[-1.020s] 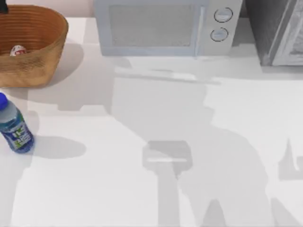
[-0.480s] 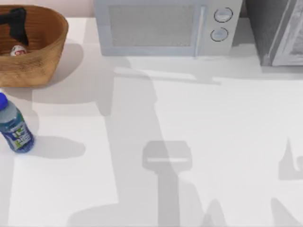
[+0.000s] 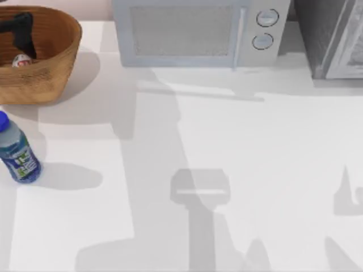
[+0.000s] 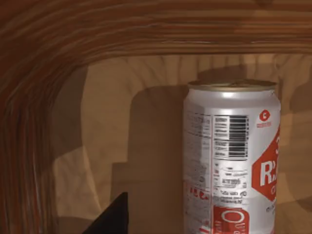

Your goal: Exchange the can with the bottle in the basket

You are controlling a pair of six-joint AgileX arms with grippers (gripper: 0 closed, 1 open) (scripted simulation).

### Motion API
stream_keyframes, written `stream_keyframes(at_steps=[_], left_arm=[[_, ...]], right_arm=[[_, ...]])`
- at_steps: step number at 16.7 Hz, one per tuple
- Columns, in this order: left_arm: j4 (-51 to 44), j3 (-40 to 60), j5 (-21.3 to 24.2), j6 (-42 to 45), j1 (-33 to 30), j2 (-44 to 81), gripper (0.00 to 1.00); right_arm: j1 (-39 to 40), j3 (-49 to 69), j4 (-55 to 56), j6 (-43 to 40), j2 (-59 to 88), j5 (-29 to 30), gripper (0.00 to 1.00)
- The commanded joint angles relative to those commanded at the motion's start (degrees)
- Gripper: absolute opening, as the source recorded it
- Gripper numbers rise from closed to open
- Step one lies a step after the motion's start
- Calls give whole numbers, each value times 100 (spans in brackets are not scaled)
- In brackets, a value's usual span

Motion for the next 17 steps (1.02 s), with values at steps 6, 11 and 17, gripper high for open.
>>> stream_keyframes(at_steps=[6,11,17], left_arm=[[735,-631,-16,-120,-78,134,100],[1164,-979,-24,-176,-133,200,100],[1164,-979,-24,-176,-133,200,77]], right_arm=[[0,0,0,0,0,0,100],[0,0,0,0,0,0,100],[0,0,0,0,0,0,100]])
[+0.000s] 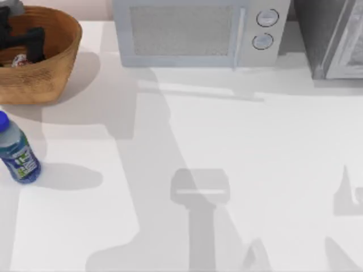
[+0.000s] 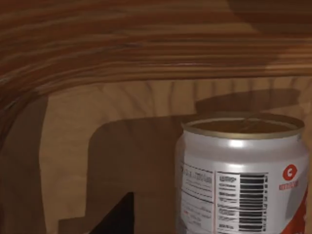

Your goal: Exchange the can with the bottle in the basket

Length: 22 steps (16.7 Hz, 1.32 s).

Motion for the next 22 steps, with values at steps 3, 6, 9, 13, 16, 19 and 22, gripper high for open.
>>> stream_keyframes(at_steps=[3,6,9,13,16,19,22], left_arm=[[0,0,0,0,0,0,55],[0,0,0,0,0,0,32],[0,0,0,0,0,0,10],[0,0,0,0,0,0,0],[0,0,0,0,0,0,0],[-30,-215,21,-13,-39,-400,0],[78,-384,-27,-49,-13,-543,0]], right_arm=[[0,0,0,0,0,0,100],[0,0,0,0,0,0,100],[0,0,0,0,0,0,100],[0,0,0,0,0,0,100],[0,0,0,0,0,0,100],[0,0,0,0,0,0,100],[0,0,0,0,0,0,100]])
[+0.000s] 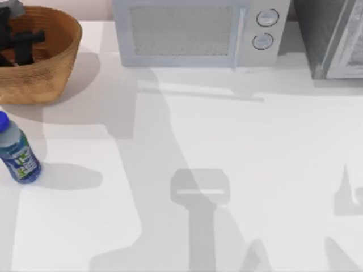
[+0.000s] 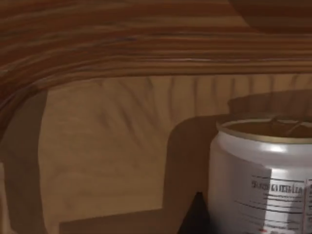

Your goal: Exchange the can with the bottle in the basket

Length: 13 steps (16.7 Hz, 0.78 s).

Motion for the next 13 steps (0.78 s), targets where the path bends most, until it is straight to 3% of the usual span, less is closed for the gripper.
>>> stream_keyframes(at_steps=[5,13], left_arm=[[938,-1463,-333,-142,88,-1349,0],[3583,-5922,-1050,-309,-19,-5845,0]], right_arm=[[0,0,0,0,0,0,100],[0,0,0,0,0,0,100]])
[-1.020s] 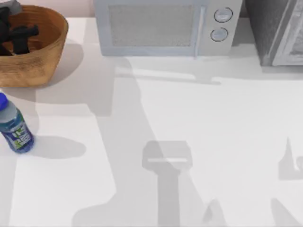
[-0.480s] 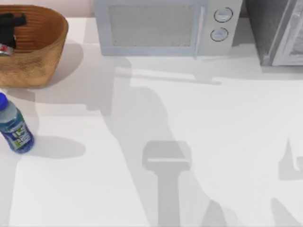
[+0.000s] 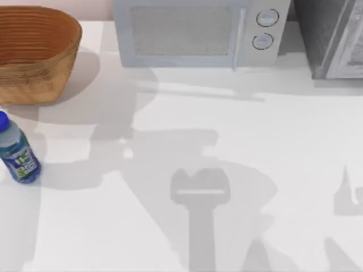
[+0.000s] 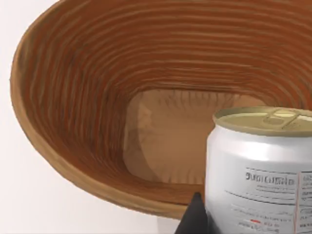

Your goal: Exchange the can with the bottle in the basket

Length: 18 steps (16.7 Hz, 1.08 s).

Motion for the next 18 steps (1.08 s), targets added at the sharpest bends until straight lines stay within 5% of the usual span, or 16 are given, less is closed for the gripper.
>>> stream_keyframes(at_steps=[10,18], left_arm=[[2437,-5368,-471,-226,-448,-6442,0],[2966,-7272,-519,-285,-690,-8661,0]], right_arm=[[0,0,0,0,0,0,100],[0,0,0,0,0,0,100]])
